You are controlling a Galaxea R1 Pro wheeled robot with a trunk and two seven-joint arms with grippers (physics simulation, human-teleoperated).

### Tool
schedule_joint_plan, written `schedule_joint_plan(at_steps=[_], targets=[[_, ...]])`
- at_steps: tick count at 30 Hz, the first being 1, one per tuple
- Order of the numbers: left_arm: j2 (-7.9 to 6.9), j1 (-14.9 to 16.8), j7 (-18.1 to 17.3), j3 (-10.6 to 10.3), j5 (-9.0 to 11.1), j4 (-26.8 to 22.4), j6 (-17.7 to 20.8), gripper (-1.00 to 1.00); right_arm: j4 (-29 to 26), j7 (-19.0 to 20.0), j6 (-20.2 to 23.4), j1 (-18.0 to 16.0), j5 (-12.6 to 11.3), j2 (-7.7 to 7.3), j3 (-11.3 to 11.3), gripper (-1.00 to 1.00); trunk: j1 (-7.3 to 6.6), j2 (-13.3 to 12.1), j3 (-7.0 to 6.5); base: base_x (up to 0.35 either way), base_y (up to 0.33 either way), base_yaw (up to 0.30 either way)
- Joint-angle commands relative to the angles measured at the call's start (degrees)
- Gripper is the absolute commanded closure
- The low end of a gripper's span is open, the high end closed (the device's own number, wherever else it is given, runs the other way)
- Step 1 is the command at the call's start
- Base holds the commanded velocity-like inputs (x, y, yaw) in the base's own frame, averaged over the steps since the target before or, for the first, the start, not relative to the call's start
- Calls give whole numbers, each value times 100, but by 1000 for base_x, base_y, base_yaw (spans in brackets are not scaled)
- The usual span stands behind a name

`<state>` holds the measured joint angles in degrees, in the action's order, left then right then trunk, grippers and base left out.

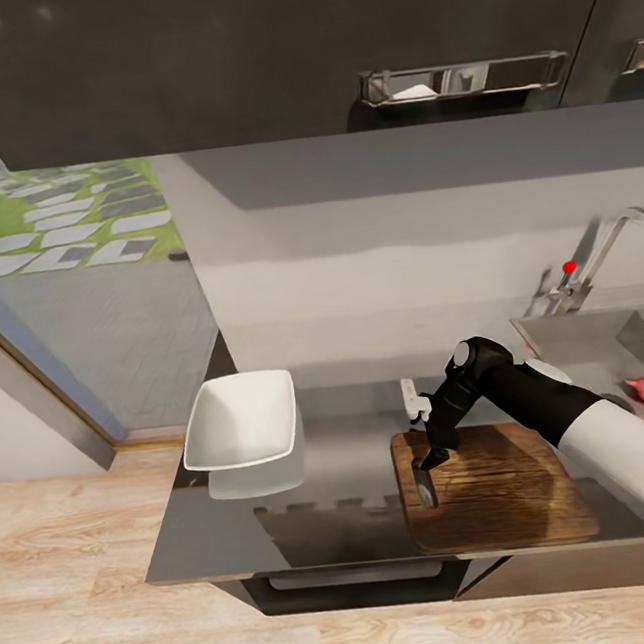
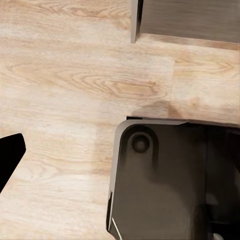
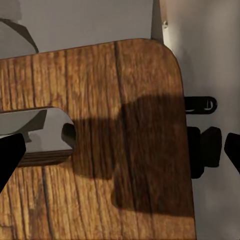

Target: In the kitchen, take the Vidalia onion out of the sink, dice it on the chopping board with the paring knife, put the diced onion into the bowl on the countertop, then place both the paring knife and the chopping board into the sink.

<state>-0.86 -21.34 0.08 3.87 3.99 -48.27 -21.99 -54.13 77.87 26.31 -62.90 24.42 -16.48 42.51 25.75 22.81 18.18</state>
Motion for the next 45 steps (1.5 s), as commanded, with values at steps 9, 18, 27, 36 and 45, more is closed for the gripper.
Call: schedule_joint_plan(at_steps=[9,18,27,36,45], targets=[[1,-2,1,-9,41,-7,-6,-100,-10,8,59,-6,10,-15,12,-100,3,11,49,0,0,0],[-1,-2,1,-9,41,15,-7,-100,-13,-442,59,-10,10,-2,-53,-100,3,11,65,0,0,0],[-2,-2,1,-9,41,27,-7,-100,-19,-523,50,-7,10,2,-104,-100,3,11,66,0,0,0],[-1,-2,1,-9,41,29,-7,-100,-19,-521,98,-11,3,16,-90,-100,3,11,66,0,0,0],[4,-2,1,-9,41,29,-7,-100,-18,-518,97,-10,0,21,-88,-100,3,11,86,0,0,0]])
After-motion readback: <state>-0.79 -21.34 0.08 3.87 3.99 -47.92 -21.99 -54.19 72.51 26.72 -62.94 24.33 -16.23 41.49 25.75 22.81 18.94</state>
